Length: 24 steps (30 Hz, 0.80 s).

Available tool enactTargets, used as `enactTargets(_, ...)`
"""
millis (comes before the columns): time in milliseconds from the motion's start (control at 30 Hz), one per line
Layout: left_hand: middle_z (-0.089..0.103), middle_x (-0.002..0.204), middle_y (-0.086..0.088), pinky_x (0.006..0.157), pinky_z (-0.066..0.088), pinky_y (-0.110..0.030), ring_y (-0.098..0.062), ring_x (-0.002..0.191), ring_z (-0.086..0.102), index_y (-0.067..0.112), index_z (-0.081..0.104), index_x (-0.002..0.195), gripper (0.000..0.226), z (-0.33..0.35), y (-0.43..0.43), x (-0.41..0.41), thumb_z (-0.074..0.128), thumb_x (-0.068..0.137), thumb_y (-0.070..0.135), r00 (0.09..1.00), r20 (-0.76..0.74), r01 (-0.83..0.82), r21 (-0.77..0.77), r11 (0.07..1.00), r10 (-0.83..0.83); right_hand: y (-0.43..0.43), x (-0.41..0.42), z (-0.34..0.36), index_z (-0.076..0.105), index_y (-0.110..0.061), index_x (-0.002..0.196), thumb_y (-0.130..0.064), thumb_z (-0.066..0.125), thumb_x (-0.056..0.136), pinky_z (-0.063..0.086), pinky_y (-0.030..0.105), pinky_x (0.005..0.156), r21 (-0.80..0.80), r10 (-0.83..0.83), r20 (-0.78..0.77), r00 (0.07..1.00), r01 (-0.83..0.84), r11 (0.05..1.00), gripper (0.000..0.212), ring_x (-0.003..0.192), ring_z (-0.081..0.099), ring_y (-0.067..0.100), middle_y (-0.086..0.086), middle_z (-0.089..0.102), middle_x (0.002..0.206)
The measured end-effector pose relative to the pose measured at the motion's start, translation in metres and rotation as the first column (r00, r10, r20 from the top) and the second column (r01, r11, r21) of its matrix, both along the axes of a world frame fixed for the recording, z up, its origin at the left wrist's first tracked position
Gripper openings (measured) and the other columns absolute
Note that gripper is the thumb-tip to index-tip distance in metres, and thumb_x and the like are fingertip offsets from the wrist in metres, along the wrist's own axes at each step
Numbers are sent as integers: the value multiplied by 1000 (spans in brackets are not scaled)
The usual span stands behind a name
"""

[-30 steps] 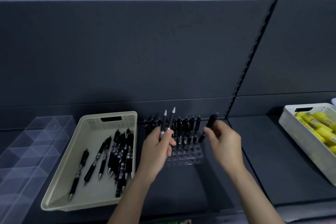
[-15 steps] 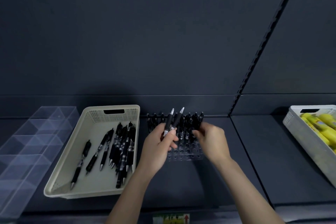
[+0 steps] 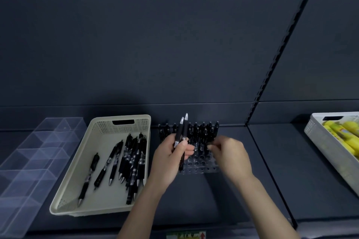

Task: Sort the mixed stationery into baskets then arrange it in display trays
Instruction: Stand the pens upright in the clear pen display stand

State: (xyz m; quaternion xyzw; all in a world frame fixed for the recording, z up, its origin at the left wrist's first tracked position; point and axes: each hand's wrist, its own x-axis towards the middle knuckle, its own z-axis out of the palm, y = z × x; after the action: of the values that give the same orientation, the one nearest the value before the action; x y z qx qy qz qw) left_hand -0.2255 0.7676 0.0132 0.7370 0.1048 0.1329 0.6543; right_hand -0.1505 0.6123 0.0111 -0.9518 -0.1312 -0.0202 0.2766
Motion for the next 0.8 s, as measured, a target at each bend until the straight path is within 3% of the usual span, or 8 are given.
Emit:
enactTargets(100, 74, 90, 10, 83, 55, -35, -6, 88, 70, 19, 58, 100, 10, 1, -4, 1, 48, 98, 21, 1000, -17, 20, -4, 1000, -20, -2, -12, 3, 65, -21, 73, -19, 72, 81, 48, 21, 57, 326, 131, -271, 953, -37, 944, 11, 63, 61, 8, -6, 66, 69)
enactTargets(200, 73, 95, 15, 86, 51, -29, -1, 92, 67, 24, 57, 102, 11, 2, -10, 2, 48, 98, 27, 999, -21, 44, 24, 999, -43, 2, -25, 4, 68, -17, 84, -11, 73, 80, 52, 22, 63, 576, 369, -482, 795, -30, 817, 9, 73, 64, 7, -2, 69, 82)
enactTargets(400, 73, 97, 10, 83, 53, -28, -5, 93, 68, 23, 62, 99, 13, 2, -14, 6, 49, 98, 25, 998, 3, 58, 26, 998, -58, 2, -36, 3, 65, -8, 87, -6, 69, 83, 51, 22, 60, 739, 419, -476, 773, 94, 667, 6, 72, 67, 12, 2, 70, 76)
enactTargets(567, 67, 71, 8, 57, 45, -17, -6, 58, 58, 23, 60, 87, 18, -5, -10, 4, 48, 96, 32, 999, -35, 19, 104, 994, -16, -24, -21, 7, 63, -4, 89, 5, 64, 80, 51, 22, 54, 884, 274, -426, 862, 333, 329, 13, 65, 64, 15, 9, 66, 72)
enactTargets(667, 55, 57, 10, 50, 39, -13, -4, 50, 47, 20, 57, 78, 26, -10, -10, 2, 47, 95, 37, 998, -56, -18, 107, 994, 24, -35, -10, 12, 64, -6, 87, 9, 62, 80, 51, 18, 53, 925, 207, -355, 912, 311, 218, 17, 65, 65, 13, 3, 67, 70)
enactTargets(800, 56, 61, 10, 52, 41, -16, -4, 53, 48, 25, 62, 93, 25, -13, -10, 2, 39, 99, 30, 997, -36, -60, 32, 998, 62, -36, -2, 19, 66, -7, 86, 8, 63, 78, 48, 17, 52, 950, 139, -296, 945, 276, 144, 17, 60, 61, 10, 2, 63, 68)
